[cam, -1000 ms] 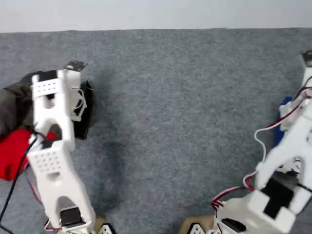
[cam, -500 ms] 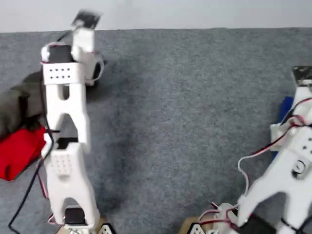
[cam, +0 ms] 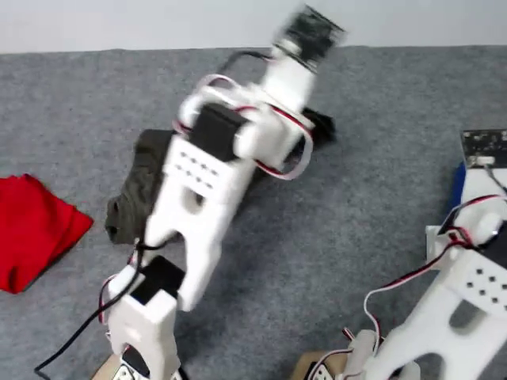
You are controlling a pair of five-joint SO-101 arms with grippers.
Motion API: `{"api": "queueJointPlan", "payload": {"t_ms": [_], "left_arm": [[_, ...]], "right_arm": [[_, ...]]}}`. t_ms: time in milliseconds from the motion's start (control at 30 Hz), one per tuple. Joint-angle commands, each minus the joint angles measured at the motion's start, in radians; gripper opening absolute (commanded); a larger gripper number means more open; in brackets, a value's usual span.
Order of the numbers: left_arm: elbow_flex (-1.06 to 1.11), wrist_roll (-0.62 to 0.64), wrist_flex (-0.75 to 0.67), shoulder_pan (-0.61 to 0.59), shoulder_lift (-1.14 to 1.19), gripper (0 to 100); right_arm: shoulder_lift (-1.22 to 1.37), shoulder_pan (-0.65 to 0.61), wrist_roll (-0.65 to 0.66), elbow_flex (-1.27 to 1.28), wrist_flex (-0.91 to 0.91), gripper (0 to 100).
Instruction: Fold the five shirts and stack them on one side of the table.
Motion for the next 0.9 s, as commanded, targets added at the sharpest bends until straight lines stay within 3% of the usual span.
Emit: {"api": "queueJointPlan", "payload": {"t_ms": [0, 300, 600, 867], "left_arm": [[0.03, 0.081, 0.02, 0.012, 0.003, 19], [0.044, 0.072, 0.02, -0.058, -0.057, 22], [0.035, 0.066, -0.091, -0.497, 0.152, 22], [0.035, 0.034, -0.267, -0.694, 0.439, 22]], "right_arm": [[-0.038, -0.007, -0.005, 0.012, 0.036, 1.1], [-0.047, -0.007, -0.005, 0.017, 0.036, 1.1], [-0.039, -0.007, -0.005, 0.017, 0.036, 1.1], [-0.039, -0.007, -0.005, 0.017, 0.036, 1.1]]}}
